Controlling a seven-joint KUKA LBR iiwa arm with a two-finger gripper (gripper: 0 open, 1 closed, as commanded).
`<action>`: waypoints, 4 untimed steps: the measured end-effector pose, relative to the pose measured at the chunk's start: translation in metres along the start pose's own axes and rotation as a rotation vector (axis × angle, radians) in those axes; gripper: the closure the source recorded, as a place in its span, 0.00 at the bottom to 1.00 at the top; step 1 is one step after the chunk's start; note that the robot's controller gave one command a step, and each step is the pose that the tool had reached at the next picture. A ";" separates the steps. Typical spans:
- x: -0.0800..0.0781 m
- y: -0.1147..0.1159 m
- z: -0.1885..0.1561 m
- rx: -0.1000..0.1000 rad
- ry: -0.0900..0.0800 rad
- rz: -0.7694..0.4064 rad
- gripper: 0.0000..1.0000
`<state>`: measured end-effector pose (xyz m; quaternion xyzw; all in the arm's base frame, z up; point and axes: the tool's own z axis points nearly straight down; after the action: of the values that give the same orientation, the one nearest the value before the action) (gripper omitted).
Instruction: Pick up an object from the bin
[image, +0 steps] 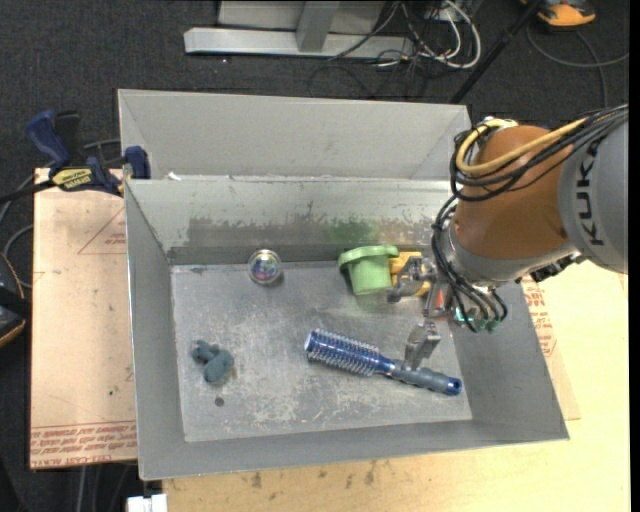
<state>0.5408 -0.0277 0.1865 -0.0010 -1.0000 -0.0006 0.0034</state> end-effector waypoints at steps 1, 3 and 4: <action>0.032 -0.010 -0.022 0.002 -0.007 -0.261 0.00; -0.002 -0.031 0.111 0.006 -0.017 -0.453 1.00; -0.001 -0.021 -0.003 0.005 -0.016 -0.465 1.00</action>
Offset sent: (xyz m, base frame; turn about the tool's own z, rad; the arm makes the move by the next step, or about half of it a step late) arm -0.0326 -0.0104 0.0227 -0.2639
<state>0.5420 -0.0488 0.1899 0.2295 -0.9733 0.0010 -0.0048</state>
